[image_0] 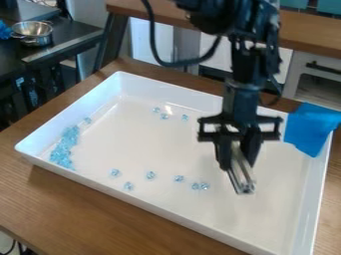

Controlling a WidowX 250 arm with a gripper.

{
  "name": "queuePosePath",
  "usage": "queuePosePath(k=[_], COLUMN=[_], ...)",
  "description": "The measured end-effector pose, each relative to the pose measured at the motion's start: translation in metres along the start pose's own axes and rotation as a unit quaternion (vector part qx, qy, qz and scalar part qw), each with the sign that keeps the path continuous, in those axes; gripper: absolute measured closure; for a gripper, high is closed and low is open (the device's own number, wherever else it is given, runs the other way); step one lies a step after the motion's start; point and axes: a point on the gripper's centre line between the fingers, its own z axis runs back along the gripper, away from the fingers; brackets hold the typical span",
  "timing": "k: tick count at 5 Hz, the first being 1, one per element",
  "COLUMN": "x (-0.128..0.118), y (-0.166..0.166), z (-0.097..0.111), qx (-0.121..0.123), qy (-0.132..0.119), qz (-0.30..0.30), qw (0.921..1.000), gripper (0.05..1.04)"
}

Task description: Sweep into pile

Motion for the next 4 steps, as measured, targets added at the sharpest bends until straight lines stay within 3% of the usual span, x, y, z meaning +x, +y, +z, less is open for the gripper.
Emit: queuePosePath(k=[1,2,4], x=[0.009,0.015,0.021], y=[-0.001,0.013,0.047], z=[-0.008,-0.027,-0.032], qx=[0.004,0.028,0.033], qy=[-0.027,-0.039,-0.048], qz=[-0.006,-0.009,-0.032], qw=[0.9996,0.9988,0.9978], gripper=[0.699,0.699,0.699])
